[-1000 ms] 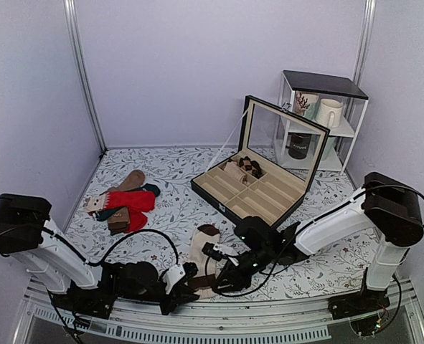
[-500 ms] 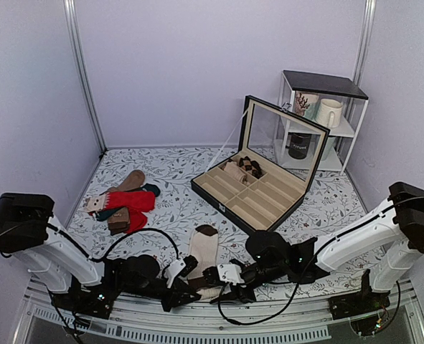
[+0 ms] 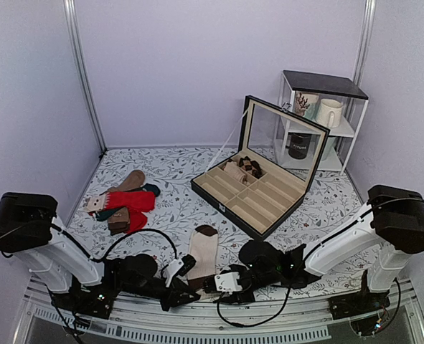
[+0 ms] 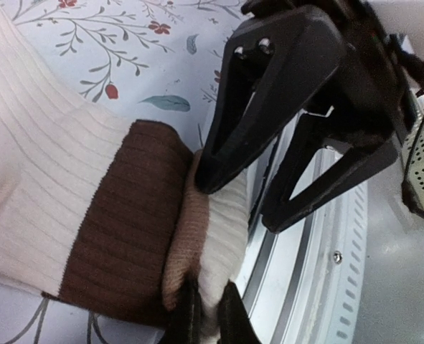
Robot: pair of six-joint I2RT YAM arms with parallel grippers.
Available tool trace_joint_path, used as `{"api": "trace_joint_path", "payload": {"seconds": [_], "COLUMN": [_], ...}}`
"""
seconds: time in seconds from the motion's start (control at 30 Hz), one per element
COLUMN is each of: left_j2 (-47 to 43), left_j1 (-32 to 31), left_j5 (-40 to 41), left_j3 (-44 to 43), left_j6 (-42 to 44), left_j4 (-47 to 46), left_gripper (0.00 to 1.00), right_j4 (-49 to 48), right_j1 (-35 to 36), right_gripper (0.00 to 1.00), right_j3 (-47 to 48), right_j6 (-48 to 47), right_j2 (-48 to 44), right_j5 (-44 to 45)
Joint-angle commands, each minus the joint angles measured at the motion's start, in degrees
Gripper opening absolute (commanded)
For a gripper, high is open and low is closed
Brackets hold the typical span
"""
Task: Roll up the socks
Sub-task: Roll a pair of socks at the center of the board.
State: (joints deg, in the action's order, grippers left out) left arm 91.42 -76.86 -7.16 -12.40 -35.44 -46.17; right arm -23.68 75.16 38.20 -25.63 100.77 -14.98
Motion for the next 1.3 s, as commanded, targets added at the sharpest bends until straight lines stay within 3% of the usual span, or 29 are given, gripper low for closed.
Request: {"api": "trace_joint_path", "payload": {"seconds": [0.0, 0.33, 0.47, 0.57, 0.7, 0.9, 1.07, 1.27], "left_j2": [2.94, 4.84, 5.12, 4.45, -0.39, -15.29, -24.68, -23.93], "left_j1": [0.23, 0.38, 0.41, 0.4, 0.4, -0.09, -3.46, -7.64], "left_j5": [-2.33, -3.55, -4.31, -3.77, -0.18, 8.72, 14.05, 18.21], "left_j3": [2.82, 2.81, 2.84, 2.59, 1.24, -0.35, 3.31, 4.56], "left_j6": [-0.78, -0.44, -0.32, 0.21, 3.6, 9.16, 9.87, 13.09], "left_j4": [7.8, 5.92, 4.93, 5.39, 10.78, 23.39, 21.57, 16.2], "left_gripper": [0.0, 0.0, 0.0, 0.0, 0.23, 0.42, 0.47, 0.47], "right_j4": [-0.4, -0.11, 3.57, 9.43, 16.84, 29.19, 37.85, 43.37], "right_j1": [0.58, 2.16, 2.23, 2.28, 2.25, 2.17, 0.86, -3.06], "right_gripper": [0.44, 0.39, 0.15, 0.06, 0.03, 0.03, 0.03, 0.04], "right_j3": [1.02, 1.87, 3.68, 5.9, 7.59, 12.0, 16.9, 21.61], "right_j6": [-1.83, -1.94, -1.94, 0.81, 6.28, 13.35, 19.43, 28.36], "right_j2": [2.78, 6.2, 8.1, 9.32, 8.14, 6.19, 8.23, 12.69], "right_j5": [2.56, 6.62, 6.66, 4.9, 2.19, -0.8, -6.48, -13.04]}}
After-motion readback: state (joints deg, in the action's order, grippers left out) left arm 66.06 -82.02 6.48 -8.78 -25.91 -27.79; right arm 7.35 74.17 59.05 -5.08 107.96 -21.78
